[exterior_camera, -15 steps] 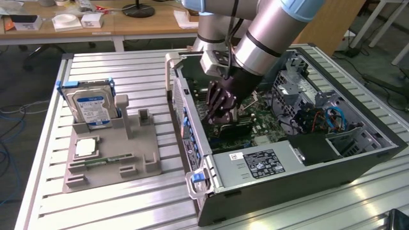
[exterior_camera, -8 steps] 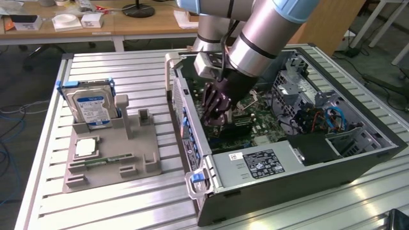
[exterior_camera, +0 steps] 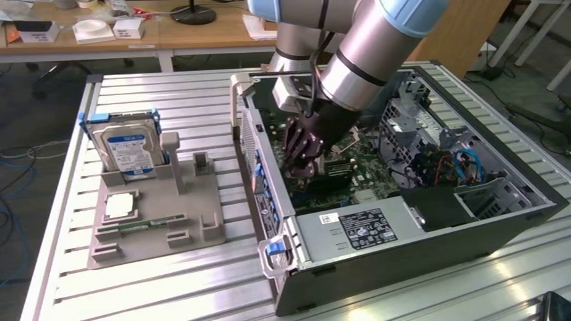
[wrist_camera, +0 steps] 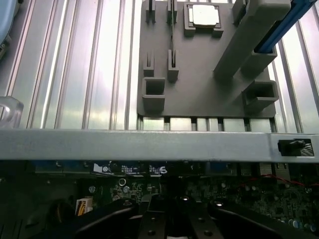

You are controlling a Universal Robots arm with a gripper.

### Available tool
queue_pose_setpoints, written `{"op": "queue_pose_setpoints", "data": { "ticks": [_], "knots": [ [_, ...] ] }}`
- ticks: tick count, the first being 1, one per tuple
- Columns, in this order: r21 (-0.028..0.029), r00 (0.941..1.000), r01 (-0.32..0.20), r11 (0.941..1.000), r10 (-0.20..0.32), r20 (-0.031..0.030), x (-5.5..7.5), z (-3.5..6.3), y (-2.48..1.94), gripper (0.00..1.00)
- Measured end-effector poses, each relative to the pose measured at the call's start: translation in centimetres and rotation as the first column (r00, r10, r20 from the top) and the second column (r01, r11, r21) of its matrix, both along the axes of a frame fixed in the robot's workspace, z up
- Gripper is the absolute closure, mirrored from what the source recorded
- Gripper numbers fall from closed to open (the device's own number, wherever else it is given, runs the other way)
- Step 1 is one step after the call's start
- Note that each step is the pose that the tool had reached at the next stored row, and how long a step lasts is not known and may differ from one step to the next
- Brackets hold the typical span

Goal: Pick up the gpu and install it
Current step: 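Press down on the gpu until it lock into place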

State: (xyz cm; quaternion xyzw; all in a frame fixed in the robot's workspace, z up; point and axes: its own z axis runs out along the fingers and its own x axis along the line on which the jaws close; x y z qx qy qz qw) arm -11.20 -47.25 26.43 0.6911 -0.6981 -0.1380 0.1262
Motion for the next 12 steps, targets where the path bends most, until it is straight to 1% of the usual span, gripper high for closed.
{"op": "queue_pose_setpoints", "data": {
  "ticks": [2,6,9,12],
  "knots": [
    [-0.0006,1.0,-0.001,1.0,0.001,-0.0026,0.17,-0.07,-0.02,0.9],
    [-0.0003,1.0,-0.002,1.0,0.002,-0.0031,0.18,-0.13,-0.1,0.9],
    [-0.0003,1.0,-0.002,1.0,0.002,-0.0054,0.18,-0.22,-0.35,0.9],
    [-0.0003,1.0,-0.001,1.0,0.001,-0.0068,0.18,-0.32,-0.4,0.9]
  ]
}}
